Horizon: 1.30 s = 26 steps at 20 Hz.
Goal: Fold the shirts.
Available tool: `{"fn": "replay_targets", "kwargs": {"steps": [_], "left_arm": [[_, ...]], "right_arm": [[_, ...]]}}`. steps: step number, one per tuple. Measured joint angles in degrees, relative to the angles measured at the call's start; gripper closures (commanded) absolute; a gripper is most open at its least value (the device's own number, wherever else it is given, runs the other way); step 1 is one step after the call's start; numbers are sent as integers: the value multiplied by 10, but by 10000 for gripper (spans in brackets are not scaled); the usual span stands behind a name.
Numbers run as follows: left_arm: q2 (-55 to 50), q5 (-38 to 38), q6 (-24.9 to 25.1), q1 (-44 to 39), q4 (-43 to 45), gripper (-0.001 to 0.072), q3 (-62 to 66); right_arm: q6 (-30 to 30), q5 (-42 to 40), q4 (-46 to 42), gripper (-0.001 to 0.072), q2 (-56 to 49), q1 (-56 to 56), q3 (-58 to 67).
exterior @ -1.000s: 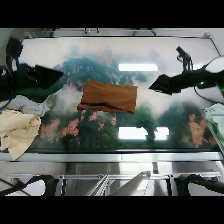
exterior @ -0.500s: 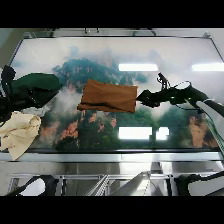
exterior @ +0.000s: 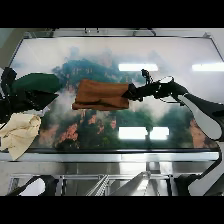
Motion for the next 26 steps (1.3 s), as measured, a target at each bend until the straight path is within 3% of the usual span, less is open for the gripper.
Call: {"fn": "replay_targets", "kwargs": {"steps": [5,10,18,26], "left_arm": [[0,-19,0,-1,0,703,0],[0,-25,0,-6,-1,702,0],[0,-24,1,-60,1,702,0],[0,-24,1,-114,1,701,0]], "right_arm": [[30,22,-4,698,167,-100,20],[172,59,-137,698,289,-347,79],[279,265,-347,698,318,-668,141],[333,378,-598,697,323,-755,127]]}}
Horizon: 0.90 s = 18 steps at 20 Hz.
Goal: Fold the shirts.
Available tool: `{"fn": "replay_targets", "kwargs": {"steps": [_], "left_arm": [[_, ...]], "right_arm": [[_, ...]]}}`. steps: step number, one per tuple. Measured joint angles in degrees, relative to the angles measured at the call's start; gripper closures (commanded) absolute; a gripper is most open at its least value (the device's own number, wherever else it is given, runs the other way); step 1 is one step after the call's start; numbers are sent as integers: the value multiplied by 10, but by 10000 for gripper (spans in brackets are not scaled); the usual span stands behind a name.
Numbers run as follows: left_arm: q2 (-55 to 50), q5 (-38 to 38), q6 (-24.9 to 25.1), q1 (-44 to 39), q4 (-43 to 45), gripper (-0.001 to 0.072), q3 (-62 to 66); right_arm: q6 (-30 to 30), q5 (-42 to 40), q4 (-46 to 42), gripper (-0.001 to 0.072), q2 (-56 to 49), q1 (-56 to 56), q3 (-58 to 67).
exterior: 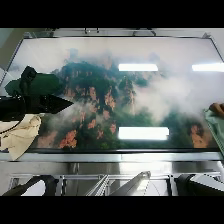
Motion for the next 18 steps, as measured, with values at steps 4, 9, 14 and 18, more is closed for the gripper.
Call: {"fn": "replay_targets", "kwargs": {"steps": [4,9,14,18], "left_arm": [[0,0,7,-27,0,702,0],[0,2,9,-53,0,701,0],[0,10,10,-59,-5,701,0],[0,25,10,-60,-45,703,1]], "right_arm": [[2,-5,-66,696,0,-5,-77],[-14,-55,-154,13,-10,-7,-182],[-18,-80,-181,52,-21,8,-199],[-19,-91,-102,697,-22,66,-172]]}}
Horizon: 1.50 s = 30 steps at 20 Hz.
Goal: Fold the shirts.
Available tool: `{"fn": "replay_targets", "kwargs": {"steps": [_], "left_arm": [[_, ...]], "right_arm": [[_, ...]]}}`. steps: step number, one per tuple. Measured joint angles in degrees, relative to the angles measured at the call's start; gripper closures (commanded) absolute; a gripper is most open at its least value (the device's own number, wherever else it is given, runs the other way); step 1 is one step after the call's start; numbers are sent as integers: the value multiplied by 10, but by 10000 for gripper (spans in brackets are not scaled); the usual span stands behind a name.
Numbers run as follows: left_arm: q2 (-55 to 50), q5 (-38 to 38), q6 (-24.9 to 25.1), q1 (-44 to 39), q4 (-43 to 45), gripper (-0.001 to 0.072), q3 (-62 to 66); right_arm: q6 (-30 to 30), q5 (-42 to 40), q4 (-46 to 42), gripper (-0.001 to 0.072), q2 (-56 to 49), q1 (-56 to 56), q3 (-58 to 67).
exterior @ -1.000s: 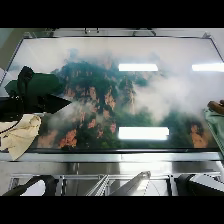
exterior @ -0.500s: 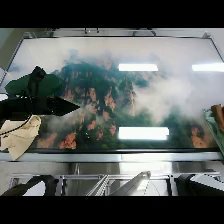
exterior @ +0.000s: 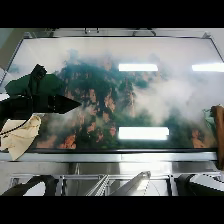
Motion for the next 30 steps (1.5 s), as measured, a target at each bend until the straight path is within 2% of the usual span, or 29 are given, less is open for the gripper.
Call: {"fn": "replay_targets", "kwargs": {"steps": [4,8,12,16,19,24,30], "left_arm": [[0,12,-3,17,-42,706,30],[40,30,-31,57,24,704,83],[162,43,-65,101,81,702,33],[322,51,-106,133,146,691,-104],[420,62,-129,140,167,690,-204],[530,68,-164,143,173,689,-282],[591,66,-207,144,176,688,-297]], "right_arm": [[-24,-14,149,697,12,93,16],[-46,-16,235,698,74,194,-17],[-65,-26,273,698,229,285,-163],[-74,-59,291,697,428,356,-366],[-76,-84,306,696,535,407,-492],[-77,-112,348,696,593,454,-566],[-78,-118,364,696,604,464,-581]]}}
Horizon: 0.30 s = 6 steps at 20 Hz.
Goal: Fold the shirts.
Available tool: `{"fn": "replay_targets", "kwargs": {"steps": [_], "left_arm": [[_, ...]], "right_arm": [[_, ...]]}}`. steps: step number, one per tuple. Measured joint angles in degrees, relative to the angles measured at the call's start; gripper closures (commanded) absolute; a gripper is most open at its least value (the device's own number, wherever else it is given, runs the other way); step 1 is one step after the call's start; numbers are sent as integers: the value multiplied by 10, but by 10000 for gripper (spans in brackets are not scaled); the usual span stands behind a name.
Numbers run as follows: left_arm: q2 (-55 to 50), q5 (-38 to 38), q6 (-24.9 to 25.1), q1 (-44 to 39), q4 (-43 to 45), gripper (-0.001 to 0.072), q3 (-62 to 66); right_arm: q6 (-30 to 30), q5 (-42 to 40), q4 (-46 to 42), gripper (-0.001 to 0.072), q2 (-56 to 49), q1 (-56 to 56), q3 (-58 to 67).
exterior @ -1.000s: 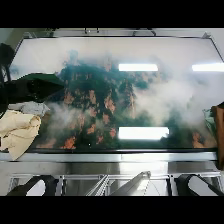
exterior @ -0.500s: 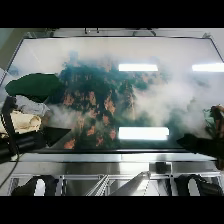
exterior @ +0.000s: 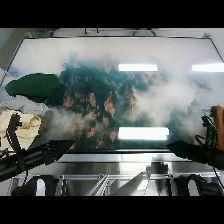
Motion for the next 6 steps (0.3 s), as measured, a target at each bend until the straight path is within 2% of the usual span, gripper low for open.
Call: {"fn": "replay_targets", "kwargs": {"steps": [6], "left_arm": [[12,0,-13,0,1,686,-2]], "right_arm": [[1,-2,3,696,2,1,-2]]}}
